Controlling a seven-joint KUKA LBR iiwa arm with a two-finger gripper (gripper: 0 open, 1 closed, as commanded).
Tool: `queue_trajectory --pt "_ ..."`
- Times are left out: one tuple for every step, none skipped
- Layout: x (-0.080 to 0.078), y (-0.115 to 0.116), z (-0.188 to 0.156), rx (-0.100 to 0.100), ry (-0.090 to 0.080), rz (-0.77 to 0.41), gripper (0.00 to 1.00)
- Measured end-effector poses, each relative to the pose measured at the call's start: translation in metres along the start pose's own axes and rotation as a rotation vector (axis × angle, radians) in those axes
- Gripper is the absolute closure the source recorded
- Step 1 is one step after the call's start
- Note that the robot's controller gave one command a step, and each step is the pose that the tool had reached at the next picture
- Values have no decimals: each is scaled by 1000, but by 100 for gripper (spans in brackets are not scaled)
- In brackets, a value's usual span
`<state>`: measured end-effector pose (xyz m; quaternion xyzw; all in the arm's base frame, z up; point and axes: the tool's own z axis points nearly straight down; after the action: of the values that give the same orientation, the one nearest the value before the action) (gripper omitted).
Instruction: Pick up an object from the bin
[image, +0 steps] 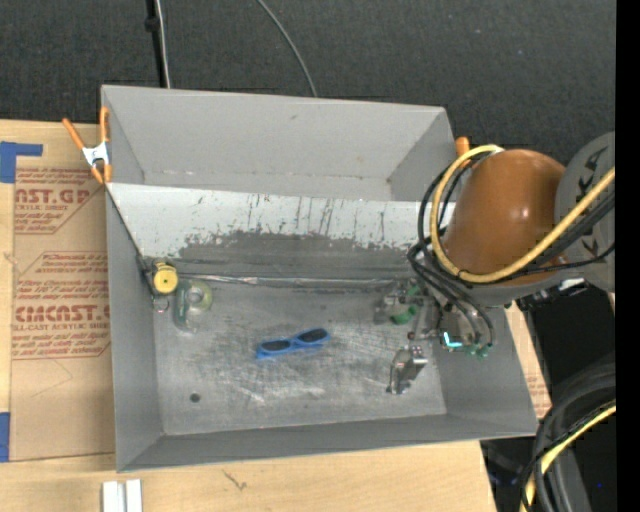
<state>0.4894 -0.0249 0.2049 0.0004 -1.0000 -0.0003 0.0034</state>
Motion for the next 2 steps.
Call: queue_trajectory --pt "-67 29 133 1 -15 -43 0" --pt "-61 68 131 0 -15 210 0"
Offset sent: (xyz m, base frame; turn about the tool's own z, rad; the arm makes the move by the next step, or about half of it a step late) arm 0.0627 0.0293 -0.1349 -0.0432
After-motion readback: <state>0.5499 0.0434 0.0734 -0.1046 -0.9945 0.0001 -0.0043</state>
